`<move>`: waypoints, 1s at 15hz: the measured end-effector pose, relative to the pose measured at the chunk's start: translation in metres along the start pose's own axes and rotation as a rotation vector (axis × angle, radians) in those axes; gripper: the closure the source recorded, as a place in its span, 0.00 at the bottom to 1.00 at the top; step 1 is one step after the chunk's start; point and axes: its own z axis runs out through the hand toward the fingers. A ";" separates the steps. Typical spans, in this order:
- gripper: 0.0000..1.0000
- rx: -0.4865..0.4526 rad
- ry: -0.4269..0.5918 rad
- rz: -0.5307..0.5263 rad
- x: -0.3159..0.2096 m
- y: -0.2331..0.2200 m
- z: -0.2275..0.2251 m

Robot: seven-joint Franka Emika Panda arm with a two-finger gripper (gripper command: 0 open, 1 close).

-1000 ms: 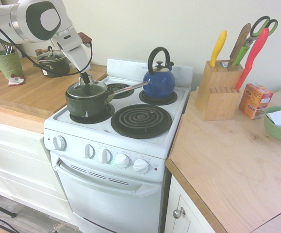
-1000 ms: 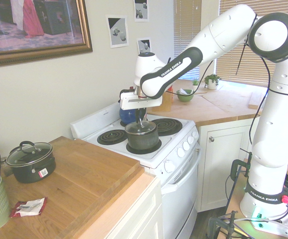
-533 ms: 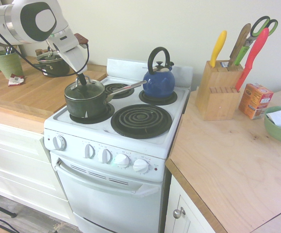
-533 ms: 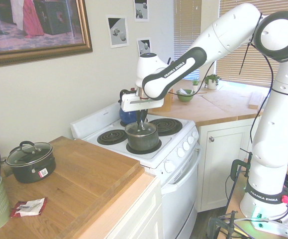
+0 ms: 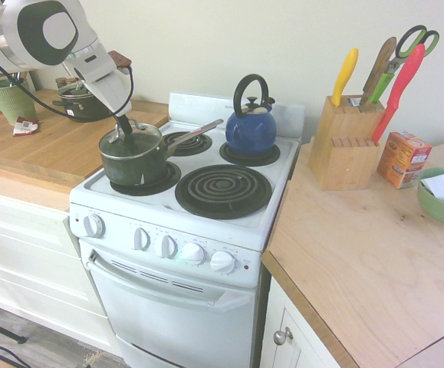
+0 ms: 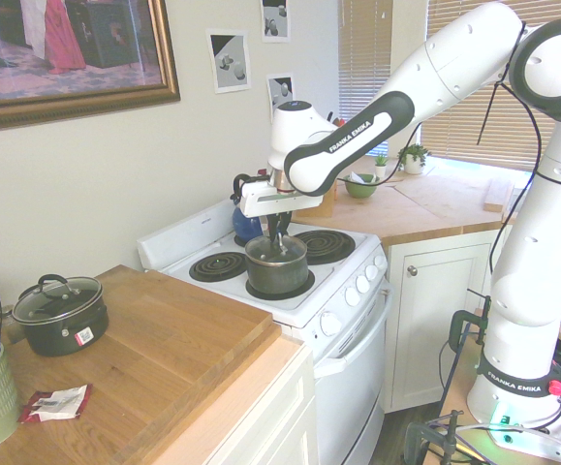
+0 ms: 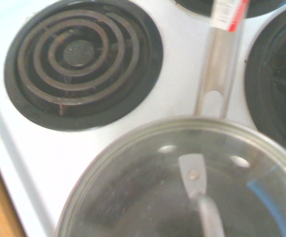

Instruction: Cover the lid of the pot

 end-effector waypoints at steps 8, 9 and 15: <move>0.00 0.003 0.020 -0.029 -0.008 -0.002 0.003; 0.00 0.003 0.020 -0.029 -0.008 -0.002 0.003; 0.00 -0.008 0.021 -0.012 -0.007 0.000 0.001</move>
